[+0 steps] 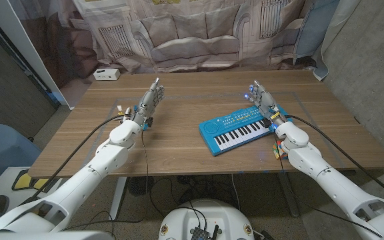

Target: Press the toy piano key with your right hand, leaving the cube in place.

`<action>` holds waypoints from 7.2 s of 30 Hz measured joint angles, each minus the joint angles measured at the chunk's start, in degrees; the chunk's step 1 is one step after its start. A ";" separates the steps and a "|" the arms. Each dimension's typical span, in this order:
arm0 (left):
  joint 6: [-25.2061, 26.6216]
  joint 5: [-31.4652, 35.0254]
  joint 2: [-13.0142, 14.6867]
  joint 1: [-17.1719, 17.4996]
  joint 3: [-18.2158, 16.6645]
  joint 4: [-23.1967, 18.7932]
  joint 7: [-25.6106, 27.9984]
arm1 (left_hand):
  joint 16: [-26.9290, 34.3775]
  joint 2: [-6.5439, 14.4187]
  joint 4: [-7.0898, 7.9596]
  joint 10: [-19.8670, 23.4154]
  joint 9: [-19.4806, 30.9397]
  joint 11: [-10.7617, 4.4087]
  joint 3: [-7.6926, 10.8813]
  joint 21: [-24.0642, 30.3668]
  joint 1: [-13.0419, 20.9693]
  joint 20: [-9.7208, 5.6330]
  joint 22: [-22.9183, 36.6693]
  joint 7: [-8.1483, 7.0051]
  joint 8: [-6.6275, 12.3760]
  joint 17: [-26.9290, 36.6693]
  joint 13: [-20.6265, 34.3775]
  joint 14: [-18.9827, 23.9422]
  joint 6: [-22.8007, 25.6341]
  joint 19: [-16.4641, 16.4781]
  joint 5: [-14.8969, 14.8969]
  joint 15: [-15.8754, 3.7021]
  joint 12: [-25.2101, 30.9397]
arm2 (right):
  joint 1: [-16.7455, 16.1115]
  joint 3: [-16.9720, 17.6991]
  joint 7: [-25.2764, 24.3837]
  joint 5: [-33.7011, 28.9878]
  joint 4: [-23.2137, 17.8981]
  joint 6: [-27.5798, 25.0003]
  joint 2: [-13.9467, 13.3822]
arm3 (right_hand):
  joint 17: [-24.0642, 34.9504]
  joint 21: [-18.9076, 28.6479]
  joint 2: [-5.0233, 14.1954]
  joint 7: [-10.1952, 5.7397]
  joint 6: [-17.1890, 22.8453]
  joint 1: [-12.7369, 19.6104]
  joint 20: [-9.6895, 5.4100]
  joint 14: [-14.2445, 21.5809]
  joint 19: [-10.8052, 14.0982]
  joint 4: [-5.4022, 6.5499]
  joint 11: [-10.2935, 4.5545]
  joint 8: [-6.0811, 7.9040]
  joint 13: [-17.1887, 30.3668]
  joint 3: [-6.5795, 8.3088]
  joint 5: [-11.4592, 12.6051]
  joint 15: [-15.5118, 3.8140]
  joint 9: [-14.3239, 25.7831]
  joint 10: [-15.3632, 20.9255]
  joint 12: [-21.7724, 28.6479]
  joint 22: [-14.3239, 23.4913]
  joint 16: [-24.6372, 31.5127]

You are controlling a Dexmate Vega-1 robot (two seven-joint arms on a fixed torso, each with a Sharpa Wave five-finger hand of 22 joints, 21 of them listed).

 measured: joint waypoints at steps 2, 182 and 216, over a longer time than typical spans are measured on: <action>0.00 0.00 0.15 0.10 0.00 -0.20 0.00 | 0.00 -0.28 -0.13 0.46 0.00 0.00 0.07 0.00 0.28 0.00 0.00 -0.07 0.19 0.00 0.00 0.70 0.05 0.54 -0.20 -0.23 0.10 | 0.00 0.00 -0.01 -0.16 0.00 0.22 0.00 | -0.24 -0.22 0.00 0.06 0.97 0.00 0.10 0.09 0.10 0.00 0.39 0.19 0.00 0.00 0.00 -0.09 0.00 0.82 0.18 0.24 0.00; 1.51 6.97 0.30 2.77 2.48 -10.01 5.45 | -0.89 1.37 -1.67 4.54 -0.03 -0.28 0.20 -2.35 2.39 0.65 0.23 -0.08 -0.99 -0.02 -0.03 5.14 4.76 3.94 -1.16 -0.42 -1.18 | -39.80 28.17 -17.94 -21.28 -30.78 2.65 -12.74 | -3.69 -3.75 0.30 -1.63 6.52 -0.31 -0.52 5.21 4.00 -0.98 -0.73 0.18 0.39 -0.83 0.00 -1.72 0.25 6.63 0.66 0.28 0.99; 2.41 7.62 -0.25 2.04 3.48 -9.82 5.28 | -0.89 1.37 -1.84 4.85 -0.03 -0.59 0.03 -2.66 2.39 1.17 0.23 -0.07 -0.98 -0.02 0.26 5.32 5.38 4.05 -1.40 -0.61 -1.18 | -40.68 29.32 -29.06 -46.23 -32.60 -2.83 -11.09 | -3.68 -3.74 0.84 -5.75 6.92 -0.23 -0.92 6.42 5.03 -0.98 -3.62 0.19 0.38 -0.83 0.22 -3.38 0.24 8.45 0.66 0.11 0.99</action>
